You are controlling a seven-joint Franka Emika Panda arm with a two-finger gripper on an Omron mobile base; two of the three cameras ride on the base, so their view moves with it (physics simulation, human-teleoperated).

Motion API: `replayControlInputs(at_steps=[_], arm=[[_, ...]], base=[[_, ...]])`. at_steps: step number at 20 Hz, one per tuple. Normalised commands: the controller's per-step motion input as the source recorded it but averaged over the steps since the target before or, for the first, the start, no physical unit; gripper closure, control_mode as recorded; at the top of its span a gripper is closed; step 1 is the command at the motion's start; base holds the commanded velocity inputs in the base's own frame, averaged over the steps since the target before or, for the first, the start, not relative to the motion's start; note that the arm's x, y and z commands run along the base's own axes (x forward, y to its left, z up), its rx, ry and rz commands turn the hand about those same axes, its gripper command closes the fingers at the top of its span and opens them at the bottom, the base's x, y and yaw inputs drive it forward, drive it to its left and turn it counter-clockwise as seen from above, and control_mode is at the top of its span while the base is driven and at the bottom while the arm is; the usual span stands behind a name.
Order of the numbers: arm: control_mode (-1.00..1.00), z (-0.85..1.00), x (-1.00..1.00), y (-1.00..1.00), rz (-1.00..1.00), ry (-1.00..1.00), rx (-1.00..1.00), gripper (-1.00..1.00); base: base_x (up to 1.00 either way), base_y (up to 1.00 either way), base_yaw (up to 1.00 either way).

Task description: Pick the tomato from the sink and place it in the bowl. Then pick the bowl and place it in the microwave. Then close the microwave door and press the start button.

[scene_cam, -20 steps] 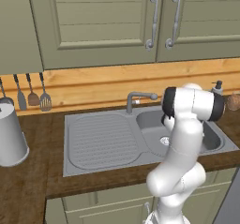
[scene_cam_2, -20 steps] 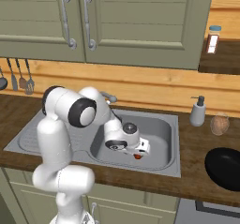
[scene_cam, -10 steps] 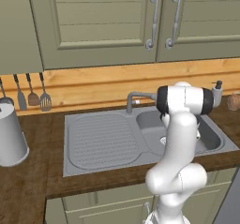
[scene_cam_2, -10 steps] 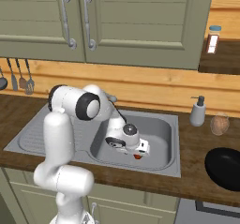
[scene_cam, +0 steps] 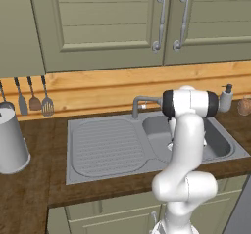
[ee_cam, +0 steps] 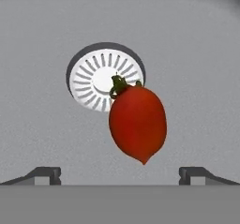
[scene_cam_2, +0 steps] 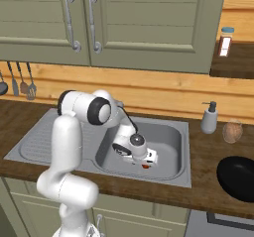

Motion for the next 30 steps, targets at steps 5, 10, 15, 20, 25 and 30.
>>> replayControlInputs(at_steps=[5,10,15,20,25,30], arm=[[-1.0,-0.01,0.07,-0.12,0.0,0.0,0.0,-1.0],[-1.0,-0.03,0.14,-0.15,0.0,-0.01,0.0,-1.0],[-1.0,0.0,0.27,-0.24,0.0,0.0,0.0,-1.0],[-1.0,-0.05,0.21,-0.13,0.0,0.0,0.0,-1.0],[-1.0,-0.2,0.26,0.0,0.0,0.0,0.0,-1.0],[-1.0,-0.2,0.36,-0.03,0.0,0.0,0.0,-1.0]], base=[[0.0,0.0,0.0],[0.0,0.0,0.0],[0.0,0.0,0.0],[0.0,0.0,0.0],[0.0,0.0,0.0],[0.0,0.0,0.0]])
